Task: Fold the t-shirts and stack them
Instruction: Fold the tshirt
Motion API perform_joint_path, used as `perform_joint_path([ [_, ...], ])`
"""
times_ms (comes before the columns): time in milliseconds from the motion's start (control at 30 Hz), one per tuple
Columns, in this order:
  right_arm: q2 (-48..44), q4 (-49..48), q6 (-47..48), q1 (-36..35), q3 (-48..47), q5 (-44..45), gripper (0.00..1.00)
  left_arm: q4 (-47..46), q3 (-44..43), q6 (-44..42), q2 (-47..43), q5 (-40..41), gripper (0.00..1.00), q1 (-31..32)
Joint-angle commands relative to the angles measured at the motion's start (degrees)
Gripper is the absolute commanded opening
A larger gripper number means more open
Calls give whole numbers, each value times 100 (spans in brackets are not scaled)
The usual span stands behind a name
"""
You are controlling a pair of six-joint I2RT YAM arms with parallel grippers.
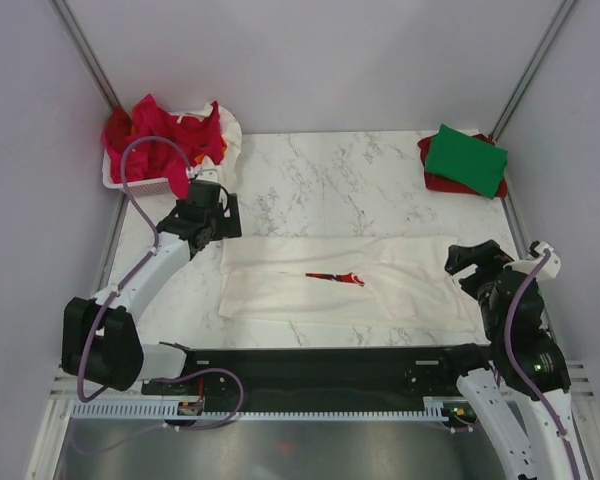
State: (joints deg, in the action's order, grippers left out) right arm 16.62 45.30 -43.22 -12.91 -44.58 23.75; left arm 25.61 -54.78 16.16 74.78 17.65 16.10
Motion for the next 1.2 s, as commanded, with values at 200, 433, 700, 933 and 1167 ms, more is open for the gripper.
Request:
perform_joint_path([
  [200, 2106, -1373, 33, -10, 863, -1522, 84, -345, -164, 466, 826, -1158, 96, 402],
  [433, 4163, -2376, 156, -10, 863, -1470, 86, -460, -164, 651, 1670, -1219, 96, 877],
  [700, 6545, -3262, 182, -19, 179, -1258, 89, -671, 239, 1152, 1900, -1449, 96, 1158],
  [933, 8601, -3054, 384, -229, -1753, -1601, 87, -776, 1205, 1565, 1479, -1519, 95, 1607],
  [1167, 10850, -2790, 858, -756, -5359, -2206, 87, -768, 2269, 2512, 259, -2098, 93, 2072],
])
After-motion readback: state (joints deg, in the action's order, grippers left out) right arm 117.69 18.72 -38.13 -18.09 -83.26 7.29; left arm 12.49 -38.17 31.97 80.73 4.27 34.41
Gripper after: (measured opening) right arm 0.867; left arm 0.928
